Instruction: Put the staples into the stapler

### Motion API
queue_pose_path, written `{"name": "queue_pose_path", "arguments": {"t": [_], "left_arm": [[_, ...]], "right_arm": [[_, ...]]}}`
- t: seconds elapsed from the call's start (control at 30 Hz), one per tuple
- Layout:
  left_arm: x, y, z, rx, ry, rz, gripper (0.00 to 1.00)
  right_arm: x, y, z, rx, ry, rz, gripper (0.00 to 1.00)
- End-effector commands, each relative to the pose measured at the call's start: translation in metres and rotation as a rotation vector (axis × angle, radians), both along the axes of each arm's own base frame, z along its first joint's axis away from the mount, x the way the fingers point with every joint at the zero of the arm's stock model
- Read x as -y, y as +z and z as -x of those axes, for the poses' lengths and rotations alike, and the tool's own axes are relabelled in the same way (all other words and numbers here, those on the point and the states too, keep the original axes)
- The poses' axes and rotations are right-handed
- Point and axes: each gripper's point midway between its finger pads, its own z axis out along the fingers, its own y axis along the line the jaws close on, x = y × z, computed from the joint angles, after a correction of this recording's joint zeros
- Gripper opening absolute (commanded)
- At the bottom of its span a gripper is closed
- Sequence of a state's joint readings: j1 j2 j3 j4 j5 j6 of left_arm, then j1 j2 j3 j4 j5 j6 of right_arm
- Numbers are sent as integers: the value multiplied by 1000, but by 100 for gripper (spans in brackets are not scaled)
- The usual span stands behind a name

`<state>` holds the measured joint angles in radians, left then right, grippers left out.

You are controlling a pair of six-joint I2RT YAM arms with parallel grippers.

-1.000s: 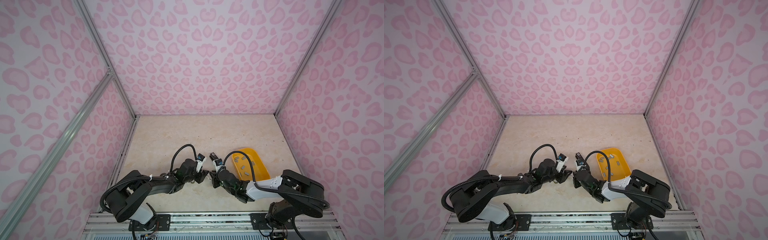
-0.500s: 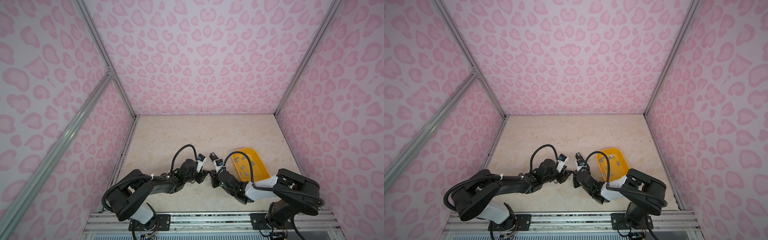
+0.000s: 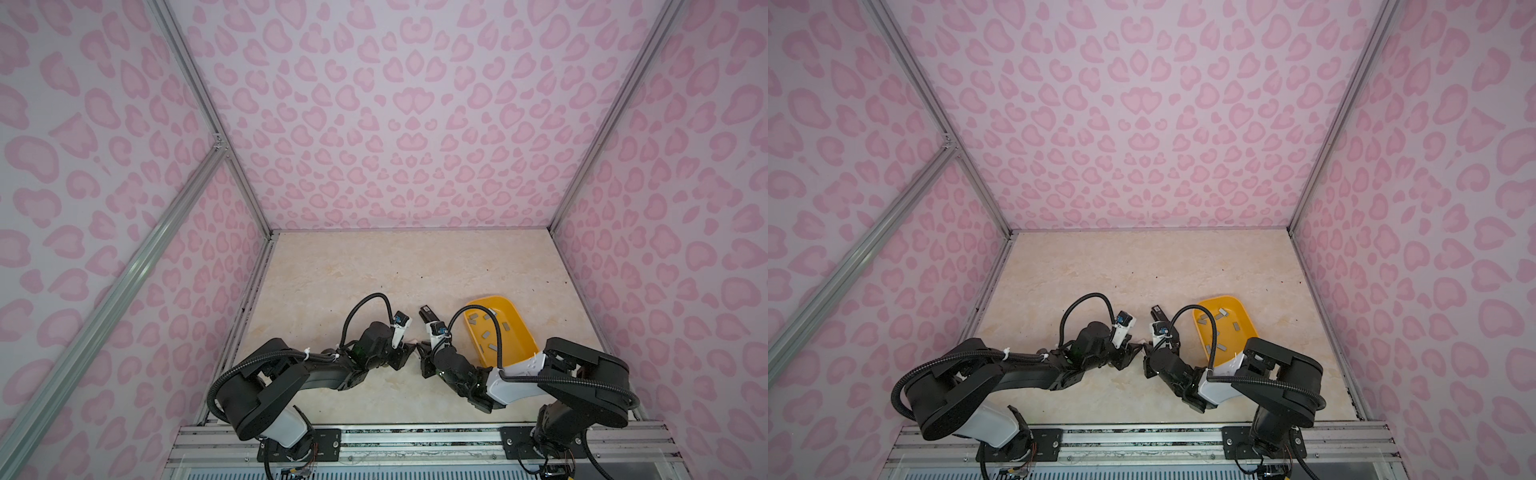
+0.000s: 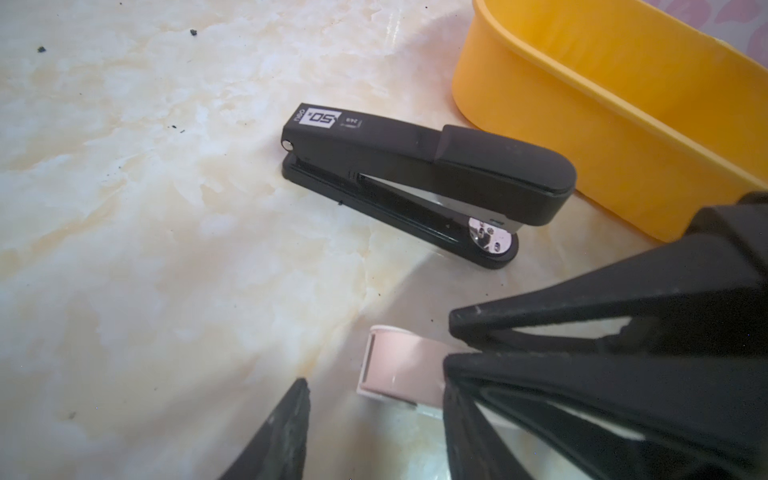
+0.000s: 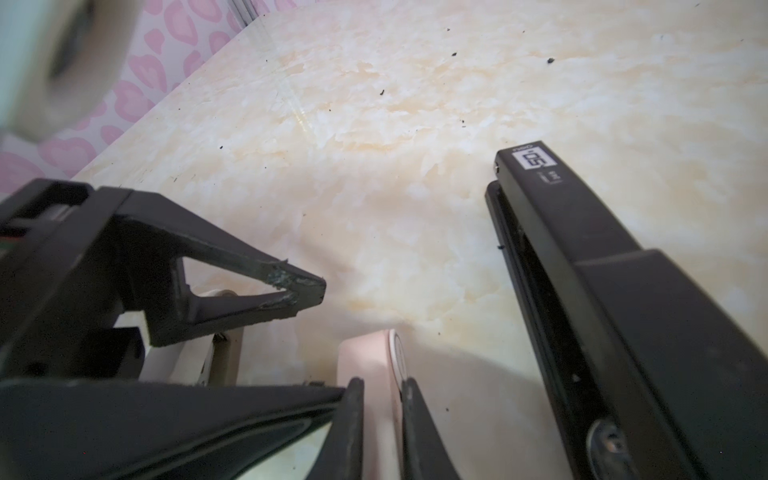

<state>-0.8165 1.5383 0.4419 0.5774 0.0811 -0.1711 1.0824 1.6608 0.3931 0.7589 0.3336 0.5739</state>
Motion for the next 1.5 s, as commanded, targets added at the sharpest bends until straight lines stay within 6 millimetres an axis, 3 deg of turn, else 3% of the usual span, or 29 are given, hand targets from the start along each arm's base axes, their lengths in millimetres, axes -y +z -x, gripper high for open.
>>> {"name": "queue_pose_path", "arguments": {"t": [0.0, 0.2, 0.33, 0.5, 0.63, 0.7, 0.77, 0.83, 0.9, 1.0, 1.1, 1.2, 1.3, 1.4, 1.47], "left_arm": [[5, 7, -6, 43, 2, 26, 53], [6, 14, -9, 55, 7, 29, 52], [6, 26, -14, 77, 24, 38, 53], [2, 62, -29, 133, 96, 43, 55], [-15, 120, -40, 223, 207, 82, 59], [-34, 154, -47, 290, 310, 101, 66], [-63, 180, -57, 357, 464, 91, 80], [-116, 199, -71, 403, 747, 36, 97], [-166, 209, -76, 402, 980, -7, 95], [-198, 213, -87, 384, 1011, 45, 96], [-240, 219, -84, 432, 1111, 67, 96], [-268, 223, -76, 546, 1148, 6, 96], [-299, 197, -71, 566, 1220, -114, 96], [-329, 165, -62, 539, 1344, -140, 96], [-333, 145, -61, 522, 1337, -130, 96]], "right_arm": [[37, -58, 25, -144, 17, 239, 17], [34, -50, 21, -128, 16, 223, 17], [26, -25, 10, -101, 21, 213, 17], [18, 43, -10, -8, 0, 188, 24], [30, 105, -23, 64, -84, 158, 33], [47, 138, -29, 91, -163, 135, 39], [66, 169, -36, 125, -252, 90, 42], [93, 194, -46, 115, -349, 41, 42], [121, 212, -59, 95, -445, -13, 42], [163, 231, -83, 126, -558, -1, 50], [206, 235, -100, 224, -655, 233, 62], [266, 217, -102, 263, -848, 391, 75], [307, 180, -102, 212, -878, 384, 82], [365, 153, -78, 67, -1123, 254, 75], [382, 128, -69, -39, -1163, 177, 73]]}}
